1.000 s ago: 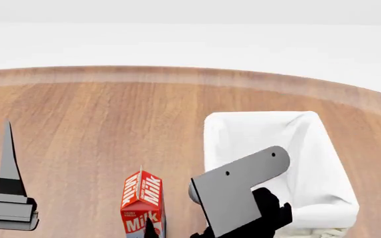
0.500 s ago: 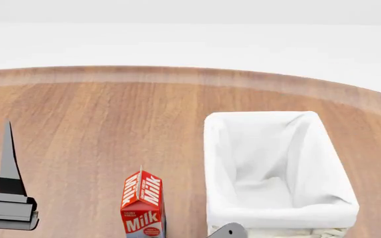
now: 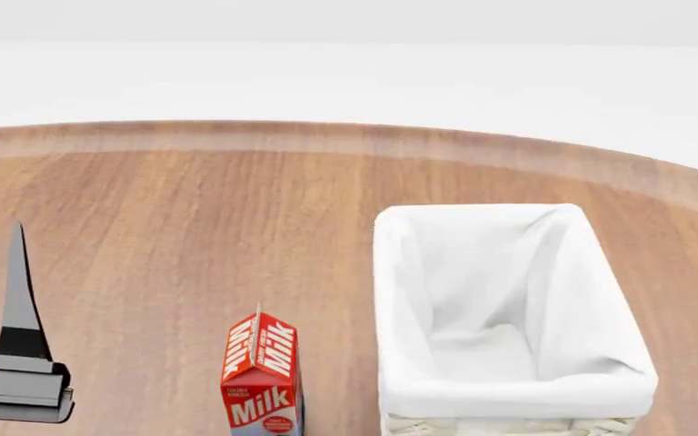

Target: Pick up the alphabet soup and the tomato sauce, and put them in the basket.

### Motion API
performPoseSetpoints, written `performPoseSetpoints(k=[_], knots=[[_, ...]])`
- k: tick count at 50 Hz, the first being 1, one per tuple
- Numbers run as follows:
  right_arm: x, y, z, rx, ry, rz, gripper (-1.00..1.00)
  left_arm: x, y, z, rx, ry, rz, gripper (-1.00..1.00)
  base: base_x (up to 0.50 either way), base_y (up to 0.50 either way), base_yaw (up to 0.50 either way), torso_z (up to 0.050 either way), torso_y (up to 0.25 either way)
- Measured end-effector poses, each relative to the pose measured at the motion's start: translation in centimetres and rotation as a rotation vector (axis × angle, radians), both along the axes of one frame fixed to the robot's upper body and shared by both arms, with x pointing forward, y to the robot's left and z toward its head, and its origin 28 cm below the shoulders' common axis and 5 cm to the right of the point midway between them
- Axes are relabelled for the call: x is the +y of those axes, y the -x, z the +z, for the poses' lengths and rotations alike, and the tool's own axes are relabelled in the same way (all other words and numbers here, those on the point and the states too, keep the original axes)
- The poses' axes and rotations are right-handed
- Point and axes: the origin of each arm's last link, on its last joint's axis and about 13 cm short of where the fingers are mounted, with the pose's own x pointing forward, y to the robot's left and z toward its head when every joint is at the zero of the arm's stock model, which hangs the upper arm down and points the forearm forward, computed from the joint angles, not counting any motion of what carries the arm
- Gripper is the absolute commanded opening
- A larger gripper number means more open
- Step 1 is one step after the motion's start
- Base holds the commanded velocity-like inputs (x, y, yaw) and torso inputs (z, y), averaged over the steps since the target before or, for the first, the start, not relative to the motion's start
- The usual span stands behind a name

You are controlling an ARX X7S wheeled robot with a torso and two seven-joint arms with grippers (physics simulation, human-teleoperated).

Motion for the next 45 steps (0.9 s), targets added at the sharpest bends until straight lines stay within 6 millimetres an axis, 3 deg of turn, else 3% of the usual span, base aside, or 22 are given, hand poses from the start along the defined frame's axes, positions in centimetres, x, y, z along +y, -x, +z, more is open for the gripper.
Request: performPoseSetpoints(k=[14,26,45], knots=[[-0.6,1.8,-1.7,0.071,0.019,-0.039,1.0,0.0,0.1,0.0,-0.002,0.0,0.0,1.0,0.0,0.0,0.0,0.0,0.0],[-0.8,2.5,-2.0,0.087,0.016,-0.049,1.0,0.0,0.1,0.1,-0.004,-0.001,-0.001,1.0,0.0,0.0,0.0,0.0,0.0],[0.2,4.2,-3.1,0.086,0.043,0.032,1.0,0.0,0.1,0.1,-0.005,0.0,-0.003,1.0,0.0,0.0,0.0,0.0,0.0]])
